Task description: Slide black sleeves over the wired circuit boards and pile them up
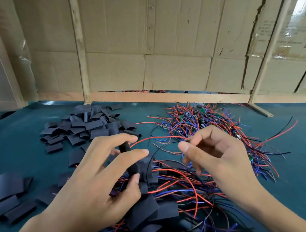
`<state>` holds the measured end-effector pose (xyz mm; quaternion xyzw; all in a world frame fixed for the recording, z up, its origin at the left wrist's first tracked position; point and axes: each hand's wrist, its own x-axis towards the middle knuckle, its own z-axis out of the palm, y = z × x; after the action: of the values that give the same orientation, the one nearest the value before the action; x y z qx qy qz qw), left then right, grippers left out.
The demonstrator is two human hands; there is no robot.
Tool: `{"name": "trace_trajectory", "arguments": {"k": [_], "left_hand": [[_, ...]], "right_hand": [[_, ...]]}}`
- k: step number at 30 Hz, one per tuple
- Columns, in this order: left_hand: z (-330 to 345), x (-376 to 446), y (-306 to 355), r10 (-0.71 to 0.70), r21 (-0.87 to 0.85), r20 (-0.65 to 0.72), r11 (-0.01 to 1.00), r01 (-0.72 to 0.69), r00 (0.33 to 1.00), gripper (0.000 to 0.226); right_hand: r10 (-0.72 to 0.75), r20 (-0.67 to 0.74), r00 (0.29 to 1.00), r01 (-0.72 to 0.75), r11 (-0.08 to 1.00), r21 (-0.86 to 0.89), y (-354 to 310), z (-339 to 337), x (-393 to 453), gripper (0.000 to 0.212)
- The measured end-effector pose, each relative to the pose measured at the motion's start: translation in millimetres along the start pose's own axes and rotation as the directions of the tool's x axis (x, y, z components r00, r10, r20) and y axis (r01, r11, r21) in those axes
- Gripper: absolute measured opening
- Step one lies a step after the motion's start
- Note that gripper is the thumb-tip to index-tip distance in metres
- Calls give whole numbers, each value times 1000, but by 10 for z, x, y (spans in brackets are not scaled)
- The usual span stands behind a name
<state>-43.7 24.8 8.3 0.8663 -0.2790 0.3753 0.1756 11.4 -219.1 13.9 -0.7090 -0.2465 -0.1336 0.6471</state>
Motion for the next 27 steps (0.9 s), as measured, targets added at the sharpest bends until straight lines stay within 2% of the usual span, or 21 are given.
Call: {"name": "trace_trajectory", "arguments": {"k": [4, 6, 9, 11, 14, 16, 18, 20, 23, 27], "left_hand": [[-127, 25, 35, -33, -155, 83, 987, 46, 996, 15], [-181, 31, 55, -60, -229, 109, 970, 84, 992, 13], [-191, 28, 99, -91, -220, 162, 967, 126, 983, 10], [-160, 10, 106, -120, -180, 203, 971, 157, 972, 19], [-112, -26, 85, -174, -162, 215, 964, 211, 961, 35], [-90, -22, 84, -214, -168, 201, 954, 249, 956, 43], [-80, -8, 96, -235, -179, 205, 945, 273, 950, 47], [-72, 7, 120, -240, -169, 207, 946, 277, 948, 51], [-55, 18, 175, -251, -148, 182, 949, 278, 951, 54], [-33, 16, 224, -233, -130, 189, 957, 260, 954, 61]], "right_hand": [[-15, -29, 999, 16, 1000, 26, -45, 28, -3, 16], [-35, 26, 999, 37, 998, -54, -41, 27, -19, 29], [-60, 165, 985, 102, 961, -257, -14, 23, -68, 22], [-43, 218, 975, 119, 929, -351, -6, 28, -84, 18], [-105, 271, 957, 228, 848, -478, -24, 31, -62, 13], [-108, 305, 946, 262, 809, -526, -25, -7, -37, 24], [-66, 356, 932, 261, 804, -534, -32, -59, -33, 41], [-45, 408, 912, 264, 827, -497, -47, -86, -46, 48], [-110, 395, 912, 267, 890, -369, -79, -57, -62, 37], [-305, 289, 907, 387, 875, -291, -135, 39, -87, 24]]}}
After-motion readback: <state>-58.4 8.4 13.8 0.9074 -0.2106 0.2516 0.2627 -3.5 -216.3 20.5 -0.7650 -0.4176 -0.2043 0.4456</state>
